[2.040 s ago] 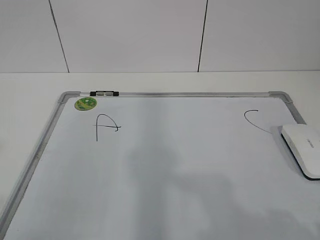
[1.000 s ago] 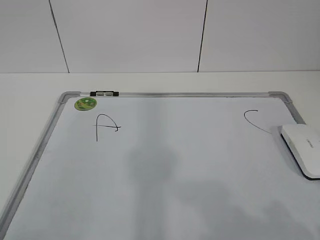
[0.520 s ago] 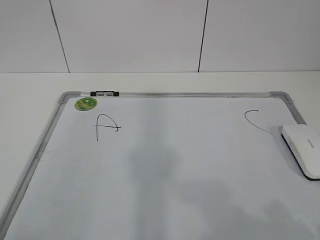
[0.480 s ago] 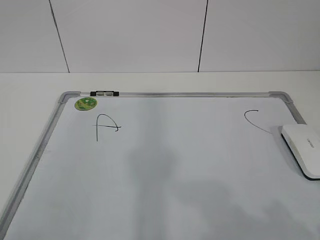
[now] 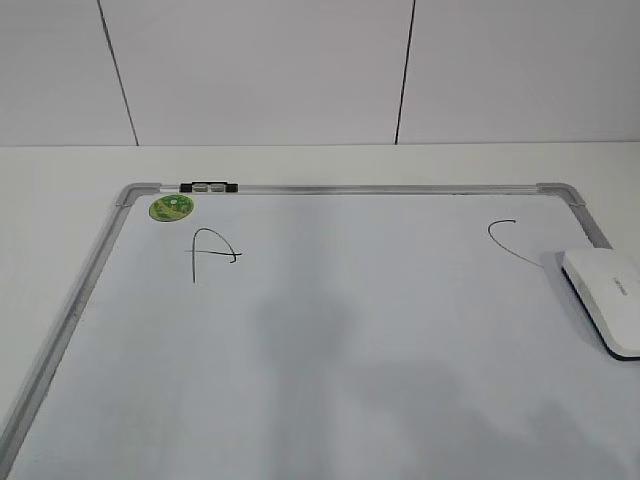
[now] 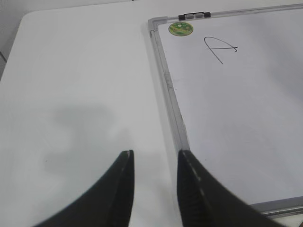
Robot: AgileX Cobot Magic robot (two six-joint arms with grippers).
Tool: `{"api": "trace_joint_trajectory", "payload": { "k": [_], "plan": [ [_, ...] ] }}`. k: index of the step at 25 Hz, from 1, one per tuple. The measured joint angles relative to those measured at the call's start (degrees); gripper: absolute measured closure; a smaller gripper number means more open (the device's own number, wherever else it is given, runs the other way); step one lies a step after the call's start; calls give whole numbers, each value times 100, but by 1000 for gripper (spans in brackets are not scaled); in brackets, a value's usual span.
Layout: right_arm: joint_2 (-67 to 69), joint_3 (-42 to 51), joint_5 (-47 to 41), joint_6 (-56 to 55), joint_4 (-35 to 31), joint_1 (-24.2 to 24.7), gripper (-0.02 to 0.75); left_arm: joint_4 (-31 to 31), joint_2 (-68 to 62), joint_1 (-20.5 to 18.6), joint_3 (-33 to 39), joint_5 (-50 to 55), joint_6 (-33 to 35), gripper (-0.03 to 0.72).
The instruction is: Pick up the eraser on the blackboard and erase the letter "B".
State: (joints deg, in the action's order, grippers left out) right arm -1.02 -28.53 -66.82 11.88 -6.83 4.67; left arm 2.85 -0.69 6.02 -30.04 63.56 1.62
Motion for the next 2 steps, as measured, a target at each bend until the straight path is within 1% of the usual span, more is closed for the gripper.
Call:
{"api": "trace_joint_trajectory", "payload": {
  "k": [2],
  "plan": [
    [0, 0, 0, 0, 0, 0, 166, 0, 0, 0, 0, 0, 0, 452]
  ]
}}
